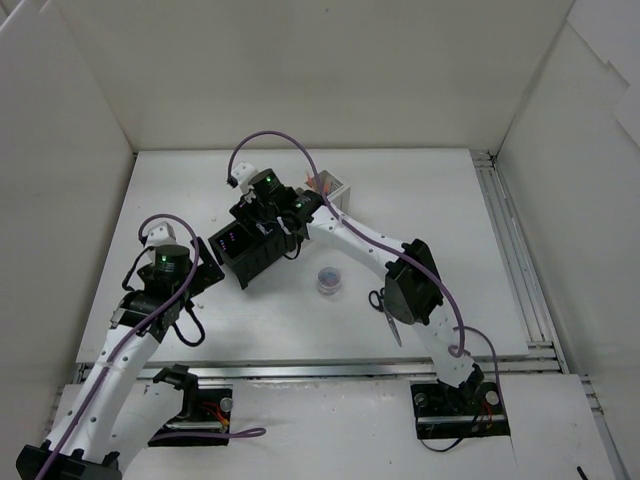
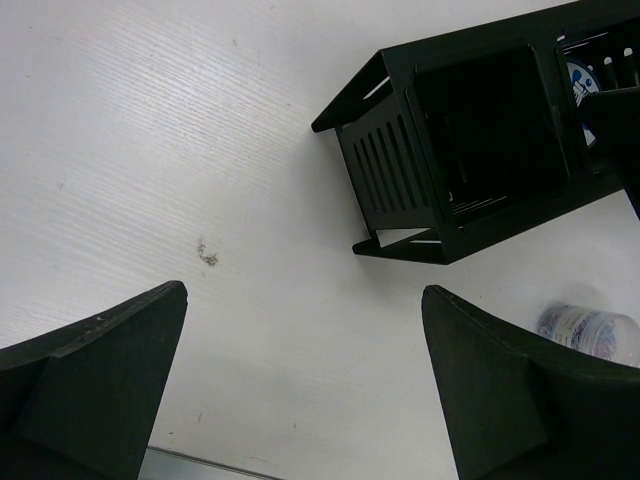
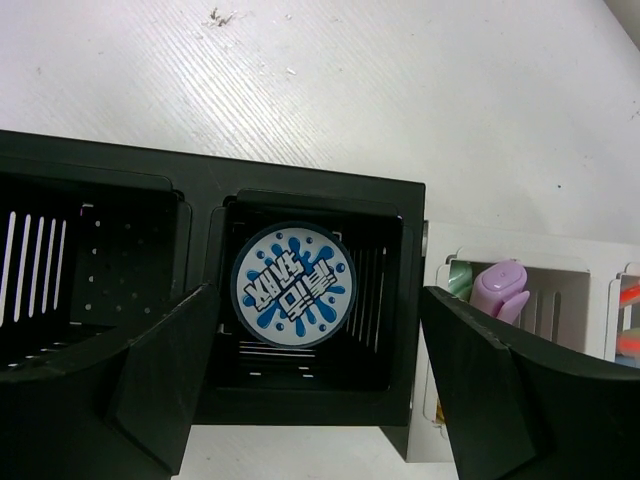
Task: Sort the stationery into containers
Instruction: Place the stationery in the storage box, then move the storage box to the center of the board.
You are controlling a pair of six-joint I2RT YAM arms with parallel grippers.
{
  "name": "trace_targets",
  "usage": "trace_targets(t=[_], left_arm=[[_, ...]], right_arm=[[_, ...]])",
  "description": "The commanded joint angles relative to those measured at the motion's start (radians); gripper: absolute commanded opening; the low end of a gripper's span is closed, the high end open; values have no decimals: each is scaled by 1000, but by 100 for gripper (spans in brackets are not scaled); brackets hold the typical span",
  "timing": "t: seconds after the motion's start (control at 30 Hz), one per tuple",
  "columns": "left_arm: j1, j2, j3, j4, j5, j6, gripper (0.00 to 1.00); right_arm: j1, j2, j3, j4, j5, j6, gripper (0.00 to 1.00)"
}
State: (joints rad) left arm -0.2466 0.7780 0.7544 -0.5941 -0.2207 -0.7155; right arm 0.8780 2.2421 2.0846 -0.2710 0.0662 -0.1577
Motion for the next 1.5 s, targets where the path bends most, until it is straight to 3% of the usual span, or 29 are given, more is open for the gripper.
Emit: trace_targets(t=[0.0,0.4,0.57,0.63,0.73,1.0,1.17,1.27,1.33,1.47], left_arm=[[7,-3,57,33,6,19,100],[7,33,89,79,27,63,100],[7,124,150,258,121,195,100],[7,220,224,310,199,305,100],[17,389,350,329,341,442,100],[35,812,682,261,535,591,97],[35,973,805,241,609,616,86],[35,1021,832,229,639,628,73],[35,1030,830,226,638,634,63],[35,1012,772,261,647,642,54]], right_arm=[[12,-75,11,7,4,-9,79],[24,-263,-138,-7,102,24,78],[24,-381,-248,-2,240,111,85],[13,-450,-297,3,291,144,98],[-26,-559,-420,9,294,237,98],[-125,-915,-851,46,400,389,98],[-169,-1078,-1043,47,422,449,98],[-186,-1162,-1106,42,429,463,98],[-191,-1214,-1135,42,435,466,98],[-203,-1259,-1153,39,442,463,98]])
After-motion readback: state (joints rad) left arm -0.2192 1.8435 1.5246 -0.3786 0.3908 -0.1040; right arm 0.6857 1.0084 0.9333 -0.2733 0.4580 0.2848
